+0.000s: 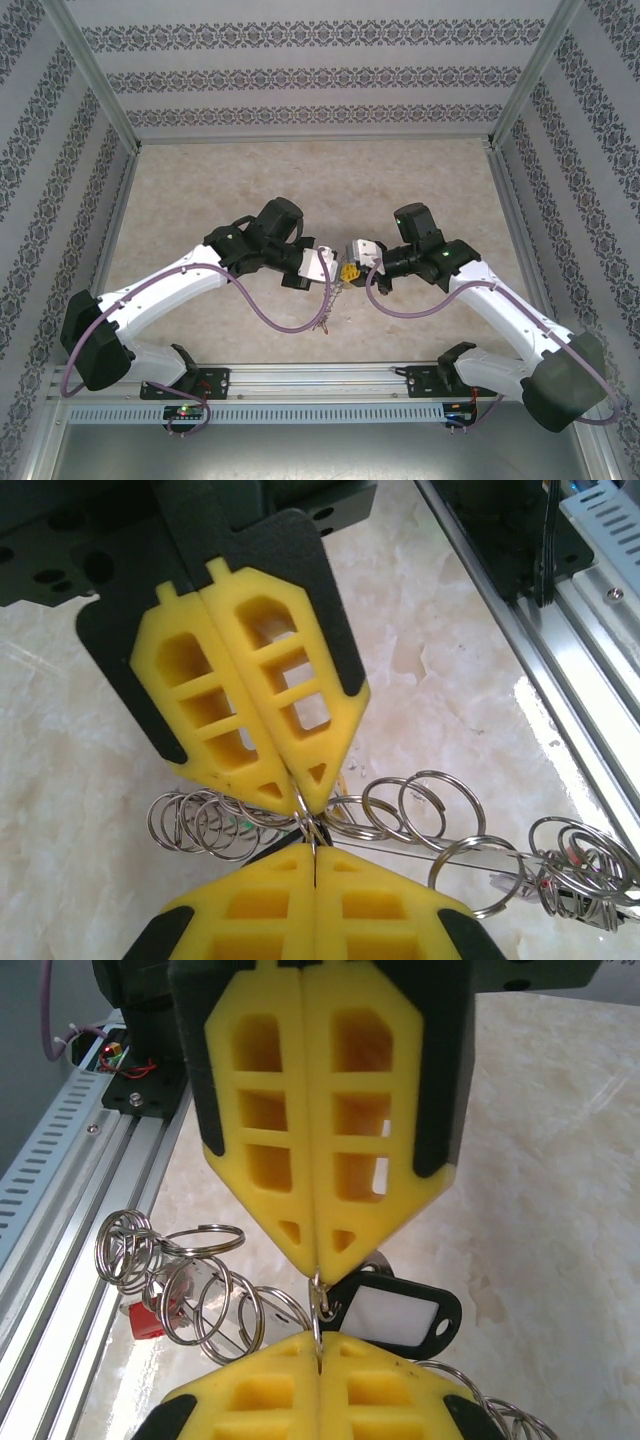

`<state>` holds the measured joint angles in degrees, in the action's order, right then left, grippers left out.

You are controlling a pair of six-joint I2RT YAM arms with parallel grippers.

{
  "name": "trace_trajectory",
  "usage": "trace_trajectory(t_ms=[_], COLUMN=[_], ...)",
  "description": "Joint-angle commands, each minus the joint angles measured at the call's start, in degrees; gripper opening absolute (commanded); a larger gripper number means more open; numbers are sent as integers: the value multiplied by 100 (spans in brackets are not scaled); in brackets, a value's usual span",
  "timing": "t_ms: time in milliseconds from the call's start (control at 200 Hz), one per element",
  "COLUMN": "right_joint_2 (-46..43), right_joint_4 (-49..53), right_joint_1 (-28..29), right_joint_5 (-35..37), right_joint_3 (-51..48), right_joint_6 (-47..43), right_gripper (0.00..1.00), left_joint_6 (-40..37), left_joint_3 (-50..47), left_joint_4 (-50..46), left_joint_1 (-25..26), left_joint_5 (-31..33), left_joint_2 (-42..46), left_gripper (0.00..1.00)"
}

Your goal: Put the keys on the keyring

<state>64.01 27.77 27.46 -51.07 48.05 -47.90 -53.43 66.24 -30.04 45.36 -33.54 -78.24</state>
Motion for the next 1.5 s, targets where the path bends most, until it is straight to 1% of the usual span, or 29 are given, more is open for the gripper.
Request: trace_trajectory(t_ms=[0, 220, 370, 520, 600, 689, 879, 979, 1094, 1189, 1299, 1414, 1494], right_joint_2=[-140, -168, -333, -640, -696, -750, -845, -859, -878, -884, -828, -808, -829], right_joint_4=[-308, -366, -527, -1354, -1571, -1895, -3149, -3643, -3835, -3973, -4313, -4533, -4756], right_joint_1=[-83, -132, -145, -156, -160, -188, -262, -350, -433, -507, -566, -563, -562], right_joint_5=[-197, -237, -141, -40, 9, -32, -23, -17, 7, 44, 0, 22, 136], right_joint_3=[81, 55, -66, -576, -682, -749, -1036, -1174, -1234, -1284, -1325, -1316, -1351], right_joint_6=[41, 88, 62, 273, 422, 747, 1793, 2212, 2388, 2483, 2881, 3248, 3560], right_gripper=[0, 0, 0, 0, 0, 0, 0, 0, 0, 0, 0, 0, 0], left_joint_6=[-219, -191, -16, 357, 583, 783, 1283, 1458, 1374, 1353, 1379, 1557, 1771], left_joint_3=[-34, -198, -337, -550, -597, -605, -732, -827, -839, -847, -888, -1007, -1062], left_joint_4=[-344, -256, -85, 385, 650, 819, 1356, 1723, 1768, 1791, 1879, 2285, 2624], left_joint_1=[256, 333, 333, 333, 333, 333, 333, 333, 333, 328, 324, 324, 324], left_joint_5=[84, 379, 415, 429, 405, 266, 86, 298, 593, 656, 785, 1057, 1014], left_joint_2=[146, 318, 386, 399, 367, 298, 168, 184, 221, 248, 247, 244, 223], left_gripper=[0, 0, 0, 0, 0, 0, 0, 0, 0, 0, 0, 0, 0])
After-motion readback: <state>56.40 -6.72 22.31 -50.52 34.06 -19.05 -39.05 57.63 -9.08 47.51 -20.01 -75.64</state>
